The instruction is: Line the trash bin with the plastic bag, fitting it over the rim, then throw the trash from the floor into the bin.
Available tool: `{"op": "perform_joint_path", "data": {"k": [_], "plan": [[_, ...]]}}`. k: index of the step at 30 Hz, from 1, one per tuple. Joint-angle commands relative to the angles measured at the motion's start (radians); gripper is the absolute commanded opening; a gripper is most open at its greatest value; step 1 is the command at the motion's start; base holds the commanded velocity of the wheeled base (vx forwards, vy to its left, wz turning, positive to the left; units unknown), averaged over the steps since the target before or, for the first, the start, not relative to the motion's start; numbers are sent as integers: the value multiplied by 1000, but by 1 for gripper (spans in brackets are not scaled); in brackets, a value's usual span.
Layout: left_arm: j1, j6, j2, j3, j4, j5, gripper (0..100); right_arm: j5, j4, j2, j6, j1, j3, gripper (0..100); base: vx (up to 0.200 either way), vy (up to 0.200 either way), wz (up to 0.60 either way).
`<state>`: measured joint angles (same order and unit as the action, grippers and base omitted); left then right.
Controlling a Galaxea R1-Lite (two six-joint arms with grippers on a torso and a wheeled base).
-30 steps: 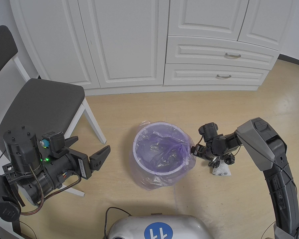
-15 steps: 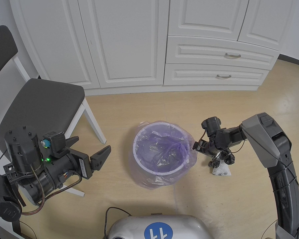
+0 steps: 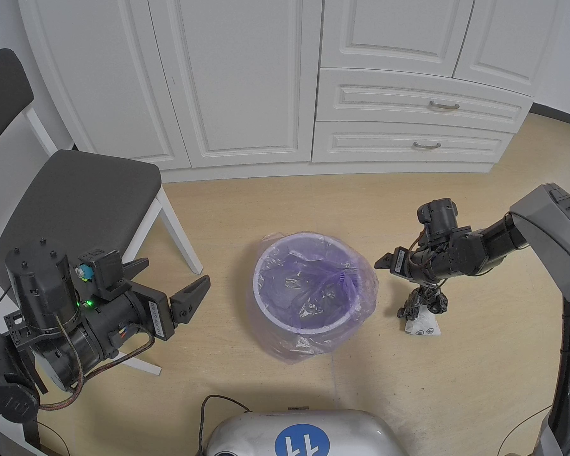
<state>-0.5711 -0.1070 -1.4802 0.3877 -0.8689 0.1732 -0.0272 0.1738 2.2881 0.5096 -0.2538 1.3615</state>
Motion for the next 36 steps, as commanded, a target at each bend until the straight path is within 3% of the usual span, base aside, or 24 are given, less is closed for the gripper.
{"op": "perform_joint_path", "data": {"k": [1,5,7,8,11,14,27,36], "plan": [[0,0,3,0,-1,0,100,-10,142,-131,-3,-128,-136,0,0,0,0],[0,0,3,0,-1,0,100,6,214,-70,40,-213,-117,0,0,0,0],[0,0,3,0,-1,0,100,6,214,-70,40,-213,-117,0,0,0,0],[0,0,-5,4,-1,0,100,75,268,60,83,-269,-5,0,0,0,0],[5,0,-9,5,-1,0,100,217,266,202,116,-295,143,0,0,0,0],[17,0,-8,8,-1,0,100,274,256,286,118,-283,234,0,0,0,0],[36,1,-11,13,-1,0,100,279,251,363,99,-249,309,0,0,0,0],[37,1,-11,13,-1,2,100,297,156,416,79,-262,373,0,0,0,0]]}}
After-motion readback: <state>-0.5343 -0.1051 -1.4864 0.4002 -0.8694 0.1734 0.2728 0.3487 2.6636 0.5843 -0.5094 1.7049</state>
